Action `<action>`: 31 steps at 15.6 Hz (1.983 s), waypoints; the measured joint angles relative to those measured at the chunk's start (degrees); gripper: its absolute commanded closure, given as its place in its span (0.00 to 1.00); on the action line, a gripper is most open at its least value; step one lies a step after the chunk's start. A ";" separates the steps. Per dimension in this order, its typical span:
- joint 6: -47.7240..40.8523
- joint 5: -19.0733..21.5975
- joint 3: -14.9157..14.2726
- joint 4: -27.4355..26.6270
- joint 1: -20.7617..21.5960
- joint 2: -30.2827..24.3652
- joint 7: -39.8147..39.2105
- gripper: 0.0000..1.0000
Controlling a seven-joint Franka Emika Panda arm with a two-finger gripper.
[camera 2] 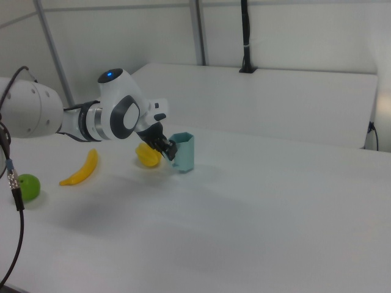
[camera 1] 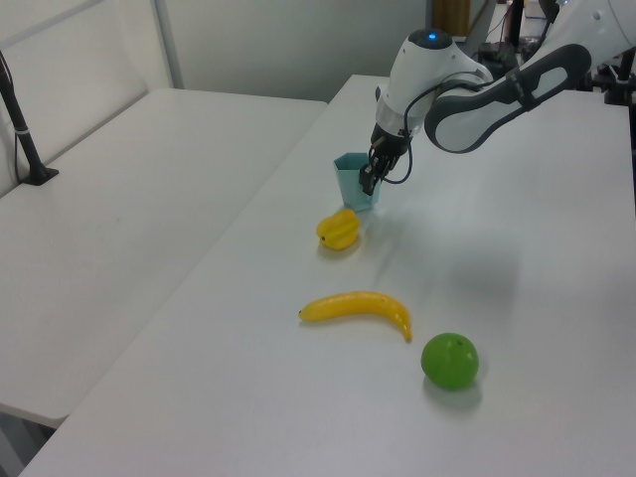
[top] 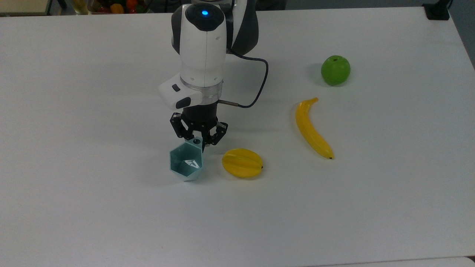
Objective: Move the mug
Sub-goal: 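Lower the open gripper onto the rim of the teal mug, then carry the teal mug away from the star fruit and set it down, then open the gripper to release the teal mug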
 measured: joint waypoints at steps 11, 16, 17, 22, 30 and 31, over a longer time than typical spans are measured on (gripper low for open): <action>-12.82 -1.59 1.09 -21.57 0.17 -23.51 -1.86 0.94; -13.48 -1.59 3.38 -30.58 0.76 -27.57 -1.94 0.87; -13.15 -1.59 3.48 -31.02 0.79 -27.42 -1.93 0.87; -11.22 -1.57 3.50 -31.17 0.79 -26.79 -1.92 0.33; -15.97 -1.57 3.50 -30.68 0.78 -26.77 -1.95 0.00; -17.12 -1.57 3.50 -30.50 0.78 -26.83 -1.95 0.00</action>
